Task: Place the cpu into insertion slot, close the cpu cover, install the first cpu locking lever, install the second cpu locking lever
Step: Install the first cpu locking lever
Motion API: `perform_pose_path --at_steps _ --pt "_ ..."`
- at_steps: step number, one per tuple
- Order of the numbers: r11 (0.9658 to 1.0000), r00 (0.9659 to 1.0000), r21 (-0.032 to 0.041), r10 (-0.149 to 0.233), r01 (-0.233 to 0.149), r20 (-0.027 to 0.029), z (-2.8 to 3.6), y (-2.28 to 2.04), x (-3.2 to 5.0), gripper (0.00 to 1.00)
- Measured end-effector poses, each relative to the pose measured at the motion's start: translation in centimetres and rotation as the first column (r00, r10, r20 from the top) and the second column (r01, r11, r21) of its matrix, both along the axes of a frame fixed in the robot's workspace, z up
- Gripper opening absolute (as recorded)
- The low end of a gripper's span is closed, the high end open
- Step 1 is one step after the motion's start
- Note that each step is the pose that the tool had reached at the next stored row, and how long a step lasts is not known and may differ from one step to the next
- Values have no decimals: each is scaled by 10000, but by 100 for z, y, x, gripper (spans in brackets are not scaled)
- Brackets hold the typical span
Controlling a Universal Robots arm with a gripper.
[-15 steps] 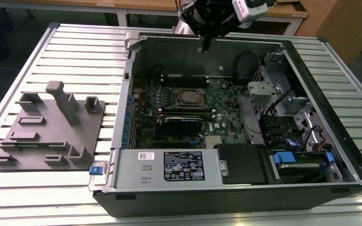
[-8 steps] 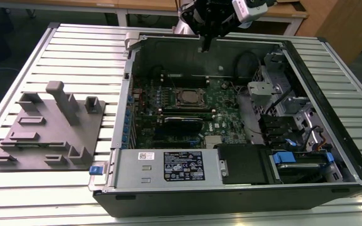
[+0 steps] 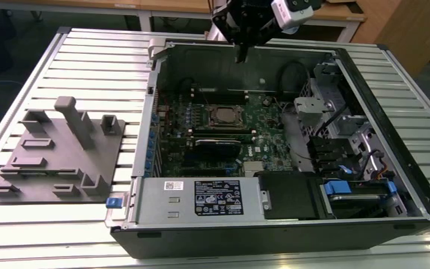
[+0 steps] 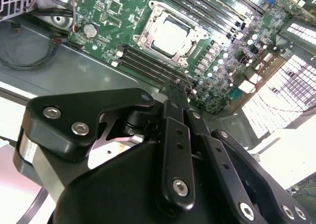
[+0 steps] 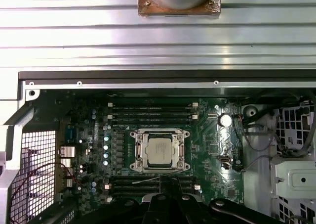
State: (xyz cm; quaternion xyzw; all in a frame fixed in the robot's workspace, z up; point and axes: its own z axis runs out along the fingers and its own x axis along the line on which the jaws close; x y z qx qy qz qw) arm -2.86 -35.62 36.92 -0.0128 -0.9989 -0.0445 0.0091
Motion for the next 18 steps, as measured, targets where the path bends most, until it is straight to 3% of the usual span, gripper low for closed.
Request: perform_pose_path --at_steps 18 --pt "10000 10000 -48 -1 1 1 -221 8 -30 10"
